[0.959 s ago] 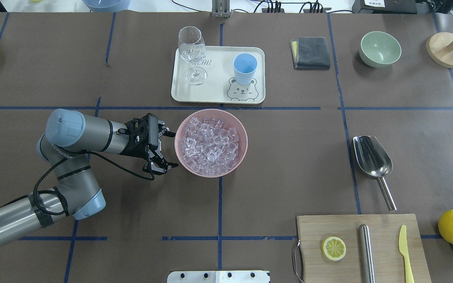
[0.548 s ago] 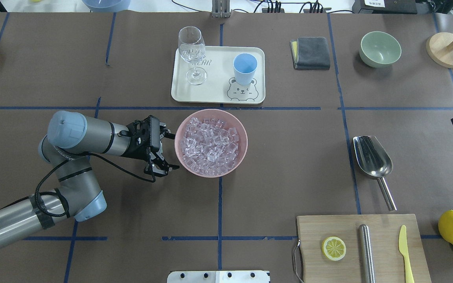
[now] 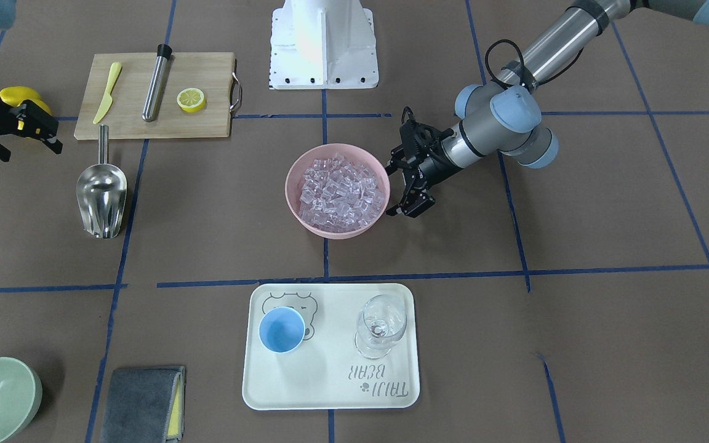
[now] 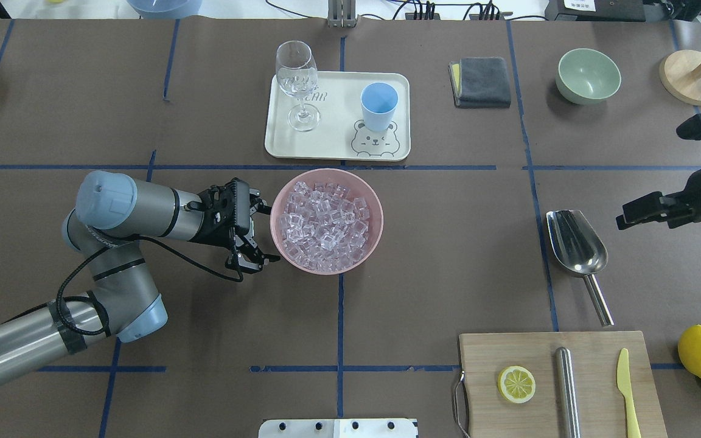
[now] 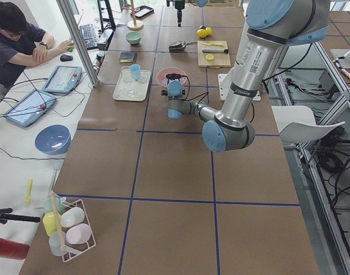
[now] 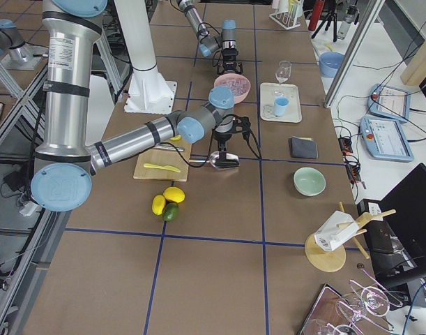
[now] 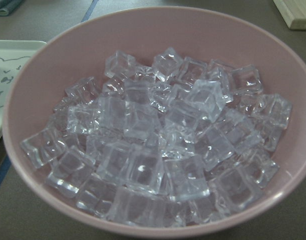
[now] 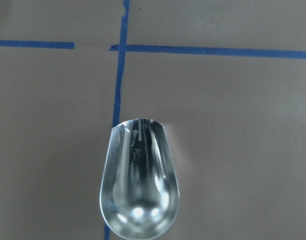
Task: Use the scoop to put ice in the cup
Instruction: 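Reach the right gripper to the metal scoop and grasp its handle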
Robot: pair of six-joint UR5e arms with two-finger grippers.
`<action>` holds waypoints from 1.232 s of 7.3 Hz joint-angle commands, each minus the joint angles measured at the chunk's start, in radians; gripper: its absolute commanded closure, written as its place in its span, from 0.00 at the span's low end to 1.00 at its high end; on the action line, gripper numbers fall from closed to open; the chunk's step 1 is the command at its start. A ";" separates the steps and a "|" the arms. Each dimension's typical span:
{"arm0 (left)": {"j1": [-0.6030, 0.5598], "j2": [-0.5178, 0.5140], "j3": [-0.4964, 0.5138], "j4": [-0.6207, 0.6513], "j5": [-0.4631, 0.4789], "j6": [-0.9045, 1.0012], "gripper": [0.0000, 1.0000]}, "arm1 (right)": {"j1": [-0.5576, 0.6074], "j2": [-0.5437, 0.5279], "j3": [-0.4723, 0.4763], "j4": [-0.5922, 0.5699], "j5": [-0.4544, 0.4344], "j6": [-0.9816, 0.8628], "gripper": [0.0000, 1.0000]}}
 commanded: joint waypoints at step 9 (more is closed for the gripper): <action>0.000 0.000 0.000 -0.003 -0.001 0.000 0.00 | -0.387 -0.142 -0.019 0.199 -0.226 0.246 0.04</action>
